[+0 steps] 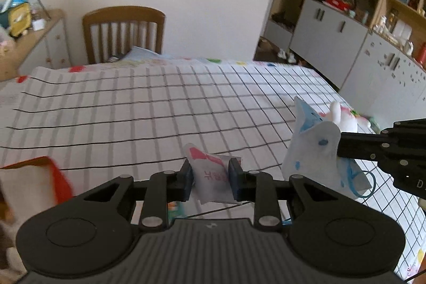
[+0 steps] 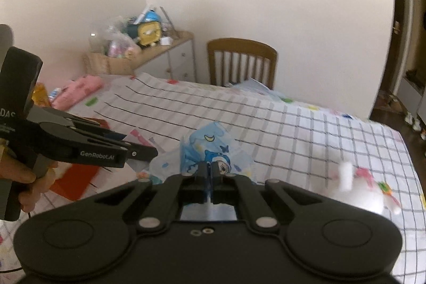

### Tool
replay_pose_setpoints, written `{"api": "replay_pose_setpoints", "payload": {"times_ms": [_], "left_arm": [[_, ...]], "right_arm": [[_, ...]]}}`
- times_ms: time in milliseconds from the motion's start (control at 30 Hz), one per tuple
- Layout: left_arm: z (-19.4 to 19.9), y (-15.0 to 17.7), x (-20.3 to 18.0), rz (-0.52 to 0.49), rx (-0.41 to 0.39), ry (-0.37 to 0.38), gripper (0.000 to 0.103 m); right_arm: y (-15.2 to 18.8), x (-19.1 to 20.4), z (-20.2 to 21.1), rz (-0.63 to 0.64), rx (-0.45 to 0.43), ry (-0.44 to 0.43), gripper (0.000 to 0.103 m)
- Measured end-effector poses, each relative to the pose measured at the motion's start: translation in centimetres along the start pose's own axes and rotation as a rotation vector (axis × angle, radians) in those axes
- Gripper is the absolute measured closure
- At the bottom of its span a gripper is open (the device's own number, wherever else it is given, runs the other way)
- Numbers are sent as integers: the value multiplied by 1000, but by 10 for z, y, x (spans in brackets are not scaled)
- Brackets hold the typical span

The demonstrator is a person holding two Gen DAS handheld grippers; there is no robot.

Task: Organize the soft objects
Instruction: 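Carry the sachet with left tool to the tin while right tool lifts the packet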

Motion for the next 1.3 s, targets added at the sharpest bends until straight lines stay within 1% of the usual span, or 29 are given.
{"api": "replay_pose_setpoints", "payload": {"times_ms": [267, 467, 633, 767, 867, 1100, 1200, 1300], "left_arm": [[38, 0, 68, 70, -34, -64, 76], [60, 6, 122, 118, -54, -126, 76], [69, 15, 167, 150, -57, -185, 76], [70, 30, 198, 179, -40, -232, 76], [69, 42, 217, 202, -18, -253, 76], [68, 57, 233, 239, 11, -255, 76], [69, 58, 229, 241, 20, -242, 76], [73, 59, 215, 209, 14, -213, 76]], "right_arm": [[-36, 63, -24, 59, -26, -93, 102], [-55, 108, -47, 106, -26, -158, 102], [-64, 143, -71, 139, -15, -208, 102], [-65, 165, -96, 146, 16, -248, 102], [-61, 178, -113, 152, 44, -261, 102], [-59, 188, -123, 154, 72, -273, 102], [-63, 190, -126, 150, 66, -273, 102], [-68, 186, -124, 148, 52, -262, 102]]}}
Point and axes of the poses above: each gripper's, at about its wrist camera, not at the fingertips, and z roughly against the way its jaws point, x to its left, y to its underside, the point moved 10 cm from there along -z, roughly the way its jaws point, and after that the axes turned 15 degrees about -y, right-handed, at the moved point
